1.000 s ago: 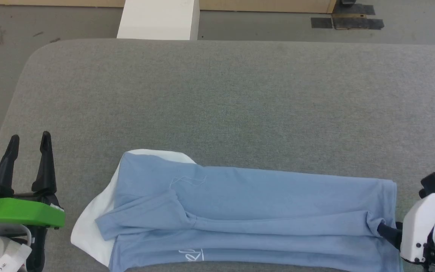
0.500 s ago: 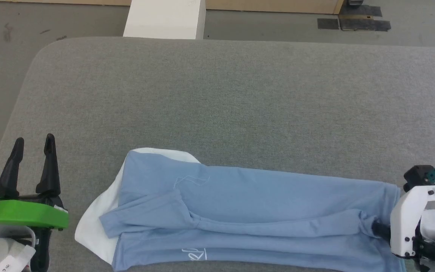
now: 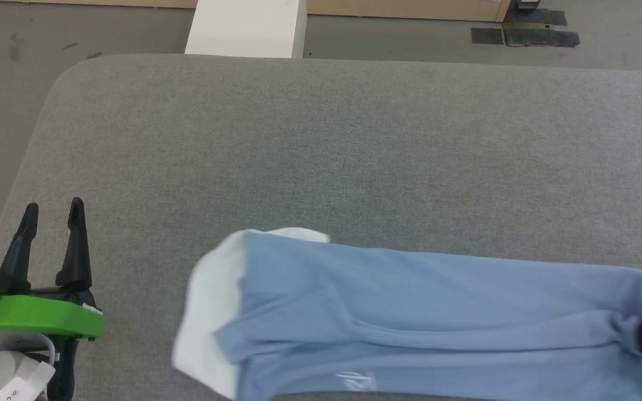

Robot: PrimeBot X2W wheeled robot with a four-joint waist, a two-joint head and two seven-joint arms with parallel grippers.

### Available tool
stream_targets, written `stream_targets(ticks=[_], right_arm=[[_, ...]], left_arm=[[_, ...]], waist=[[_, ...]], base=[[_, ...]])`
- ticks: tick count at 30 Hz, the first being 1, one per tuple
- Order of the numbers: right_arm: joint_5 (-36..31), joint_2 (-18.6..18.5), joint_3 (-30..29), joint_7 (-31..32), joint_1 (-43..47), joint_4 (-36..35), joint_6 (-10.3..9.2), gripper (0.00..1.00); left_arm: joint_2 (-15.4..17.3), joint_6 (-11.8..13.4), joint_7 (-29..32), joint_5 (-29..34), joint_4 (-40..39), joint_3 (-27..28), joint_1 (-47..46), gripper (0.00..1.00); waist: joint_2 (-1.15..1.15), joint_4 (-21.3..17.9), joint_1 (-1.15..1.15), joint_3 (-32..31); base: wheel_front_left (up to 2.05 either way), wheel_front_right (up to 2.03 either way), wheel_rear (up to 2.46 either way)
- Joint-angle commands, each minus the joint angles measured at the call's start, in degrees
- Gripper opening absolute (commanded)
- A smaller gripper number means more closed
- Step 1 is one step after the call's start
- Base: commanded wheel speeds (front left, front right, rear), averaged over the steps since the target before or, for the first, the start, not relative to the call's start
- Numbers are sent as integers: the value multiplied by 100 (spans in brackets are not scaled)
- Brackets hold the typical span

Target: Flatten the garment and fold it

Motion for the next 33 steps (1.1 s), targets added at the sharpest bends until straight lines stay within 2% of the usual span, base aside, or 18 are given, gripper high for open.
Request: stream_targets(ticks=[1,7,12,16,23,28,33], right_arm=[[-192,-82,-295,47,99,30,-13,0],[-904,53,-1167,251,46,-220,-13,0],[-1321,201,-1321,607,53,-463,-13,0],[-1421,104,-966,1109,167,-831,-13,0],[-959,-119,-152,2188,365,-1988,-13,0],[-410,96,340,2711,305,-2653,-13,0],[-130,309,1034,2807,163,-2703,-13,0]], left_arm=[[-4,-33,-25,20,8,-1,-52,100],[-27,-44,-25,32,38,-20,-58,100],[-48,-53,-25,15,80,-29,-35,100],[-71,-41,-26,16,102,-19,-14,100],[-107,20,-24,22,103,14,89,100],[-111,80,-16,-12,73,46,199,100],[-123,128,-17,-62,20,111,307,100]], waist=[[21,-6,0,5],[21,-12,0,3],[21,-41,0,-59],[21,-59,0,-148],[21,-130,0,-357],[21,-176,0,-457],[21,-170,0,-487]], base=[[0,0,0],[0,0,0],[0,0,0],[0,0,0],[0,0,0],[0,0,0],[0,0,0]])
